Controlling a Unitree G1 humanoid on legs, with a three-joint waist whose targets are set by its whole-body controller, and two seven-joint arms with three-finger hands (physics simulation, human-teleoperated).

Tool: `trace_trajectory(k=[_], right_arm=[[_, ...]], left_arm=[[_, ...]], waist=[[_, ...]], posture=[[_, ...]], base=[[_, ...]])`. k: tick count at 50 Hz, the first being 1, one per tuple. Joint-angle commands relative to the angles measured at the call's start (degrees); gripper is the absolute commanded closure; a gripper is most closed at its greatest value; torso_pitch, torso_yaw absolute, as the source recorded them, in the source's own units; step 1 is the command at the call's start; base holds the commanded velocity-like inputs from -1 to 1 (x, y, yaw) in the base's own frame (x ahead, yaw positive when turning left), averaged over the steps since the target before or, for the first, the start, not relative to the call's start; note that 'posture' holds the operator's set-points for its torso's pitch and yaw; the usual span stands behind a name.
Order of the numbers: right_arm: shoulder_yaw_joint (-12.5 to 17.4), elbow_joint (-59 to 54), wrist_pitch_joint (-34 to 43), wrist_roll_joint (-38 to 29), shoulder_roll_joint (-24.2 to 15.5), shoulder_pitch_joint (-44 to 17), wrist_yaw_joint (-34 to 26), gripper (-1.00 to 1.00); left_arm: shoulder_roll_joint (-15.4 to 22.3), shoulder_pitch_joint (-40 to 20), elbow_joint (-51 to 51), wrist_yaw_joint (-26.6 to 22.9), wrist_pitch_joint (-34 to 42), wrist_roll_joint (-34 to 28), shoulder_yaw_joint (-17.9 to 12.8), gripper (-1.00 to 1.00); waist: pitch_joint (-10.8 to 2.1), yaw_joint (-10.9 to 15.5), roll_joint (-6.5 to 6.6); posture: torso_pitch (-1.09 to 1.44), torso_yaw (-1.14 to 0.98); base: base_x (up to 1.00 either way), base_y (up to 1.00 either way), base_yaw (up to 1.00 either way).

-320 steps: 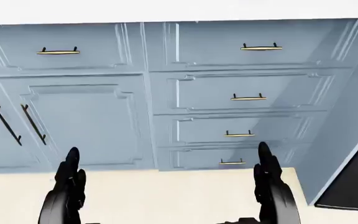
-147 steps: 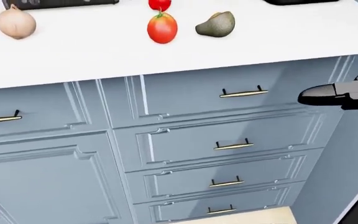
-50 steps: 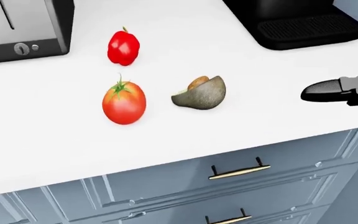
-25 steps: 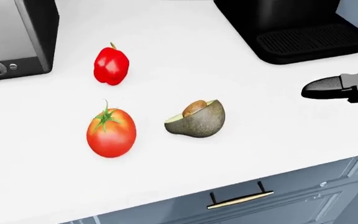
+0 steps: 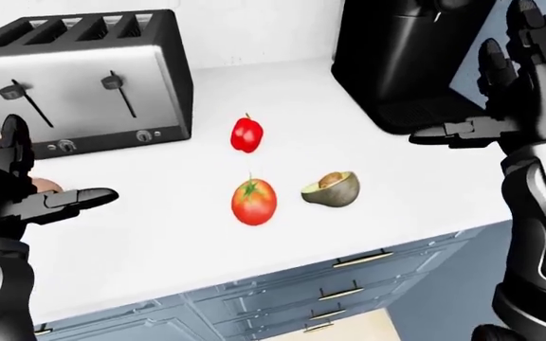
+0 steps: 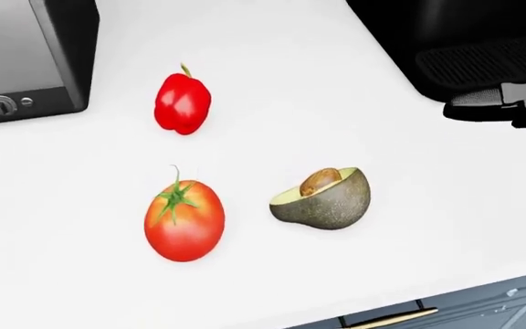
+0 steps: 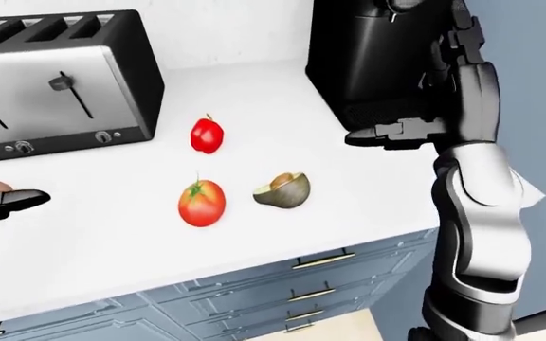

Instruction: Place the avocado, onion, tomato and bell pepper on the cutting board.

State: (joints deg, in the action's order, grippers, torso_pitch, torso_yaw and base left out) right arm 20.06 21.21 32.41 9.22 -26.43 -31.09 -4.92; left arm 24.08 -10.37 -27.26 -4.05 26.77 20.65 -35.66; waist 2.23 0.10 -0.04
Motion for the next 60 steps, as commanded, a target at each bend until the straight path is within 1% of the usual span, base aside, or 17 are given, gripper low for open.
trace_trajectory(k=[1,2,4,6,10,11,12,14,20,23,27,36,46,52,54,59,60], right_arm=[[0.57,1.25,-0.88,0.53,-0.82,-1.32,0.47,-1.0],[0.22,0.5,-2.09,-0.24,-0.89,-1.4,0.8,-1.0],[0.27,0.68,-1.37,0.41,-1.26,-1.29,-0.07,-1.0],[-0.37,-0.1,-3.74,-2.06,-1.97,-1.09,-0.71,-1.0],[-1.58,-1.73,-8.66,-7.44,-2.99,-1.51,-4.25,-1.0],[-1.92,-2.56,-9.58,-8.47,-2.99,-1.88,-5.41,-1.0],[-1.61,-2.9,-10.0,-8.47,-2.79,-2.58,-6.25,-1.0],[-2.71,-4.98,-12.53,-11.25,-3.19,-3.02,-8.1,-1.0],[-4.16,-6.35,-16.25,-16.59,-3.0,-4.01,-14.91,-1.0],[-4.36,-6.51,-16.06,-18.43,-2.64,-4.9,-17.62,-1.0],[-5.45,-6.12,-17.86,-21.5,-2.84,-6.33,-21.62,-1.0],[-7.13,-4.66,-15.45,-25.09,-3.39,-11.81,-31.01,-1.0],[-9.88,-8.06,-18.48,-31.21,-2.59,-15.38,-39.58,-1.0],[-11.91,-6.11,-19.12,-35.83,-0.74,-16.64,-46.86,-1.0],[-12.05,-5.83,-18.52,-37.01,0.08,-17.68,-48.63,-1.0],[-13.87,-3.06,-16.55,-40.51,1.93,-18.46,-55.35,-1.0],[-14.3,-3.32,-17.98,-41.49,2.17,-18.51,-55.85,-1.0]], left_arm=[[0.9,-0.86,-1.5,0.01,-1.83,-0.09,-0.48,-1.0],[0.86,-0.83,-1.49,0.01,-1.92,-0.18,-0.44,-1.0],[0.95,-0.92,-1.41,0.08,-2.14,-0.31,-0.59,-1.0],[0.94,-0.87,-1.3,0.16,-2.52,-0.52,-0.63,-1.0],[0.79,-0.74,-1.47,0.01,-3.89,-1.22,-0.62,-1.0],[0.7,-0.84,-2.24,-0.19,-2.92,0.83,-1.44,-1.0],[0.85,-0.52,-2.0,-0.25,-3.99,0.04,-1.32,-1.0],[0.79,-0.2,-1.86,-0.61,-4.24,-0.16,-0.98,-1.0],[0.57,-0.12,-1.72,-0.67,-4.13,-1.54,-0.68,-1.0],[0.48,-0.26,-1.5,-0.56,-3.81,-1.56,-0.71,-1.0],[0.58,-0.41,-1.84,-0.27,-2.64,-0.87,-0.9,-1.0],[0.78,-0.54,-2.23,-0.04,-1.9,-0.67,-0.95,-1.0],[0.5,-0.28,-1.59,-0.28,-2.51,-1.13,-0.81,-1.0],[0.37,-0.18,-1.79,-0.3,-2.45,-1.08,-0.83,-1.0],[0.35,-0.08,-1.8,-0.38,-2.51,-1.03,-0.95,-1.0],[0.24,0.04,-1.52,-0.41,-2.79,-0.93,-1.01,-1.0],[0.09,0.15,-1.48,-0.42,-2.96,-1.08,-0.81,-1.0]], waist=[[-1.12,-0.01,0.14],[-1.09,0.0,0.14],[-1.07,0.0,0.17],[-1.0,0.01,0.16],[-0.75,-0.06,0.2],[-0.67,-0.1,0.23],[-0.69,-0.15,0.27],[-0.61,-0.29,0.32],[-0.62,-0.37,0.41],[-0.6,-0.45,0.45],[-0.59,-0.47,0.54],[-0.55,-0.63,0.79],[-0.64,-0.76,1.03],[-0.7,-0.77,1.18],[-0.7,-0.78,1.28],[-0.66,-0.83,1.5],[-0.66,-0.84,1.51]], posture=[[0.0,0.0],[0.0,0.0],[0.0,0.0],[0.0,0.0],[0.0,0.0],[0.0,0.0],[0.0,0.0],[0.0,0.0],[0.0,0.0],[0.0,0.0],[0.0,0.0],[0.0,0.0],[0.0,0.0],[0.0,0.0],[0.0,0.0],[0.0,0.0],[0.0,0.0]], base=[[0.0,0.0,0.0],[0.0,0.0,0.0],[0.0,0.0,0.0],[0.0,0.0,0.0],[0.0,0.0,0.0],[0.0,0.0,0.0],[0.0,0.0,0.0],[0.0,0.0,0.0],[0.0,0.0,0.0],[0.0,0.0,0.0],[0.0,0.0,0.0],[0.0,0.0,0.0],[0.0,0.0,0.0],[0.0,0.0,0.0],[0.0,0.0,0.0],[0.0,0.0,0.0],[0.0,0.0,0.0]])
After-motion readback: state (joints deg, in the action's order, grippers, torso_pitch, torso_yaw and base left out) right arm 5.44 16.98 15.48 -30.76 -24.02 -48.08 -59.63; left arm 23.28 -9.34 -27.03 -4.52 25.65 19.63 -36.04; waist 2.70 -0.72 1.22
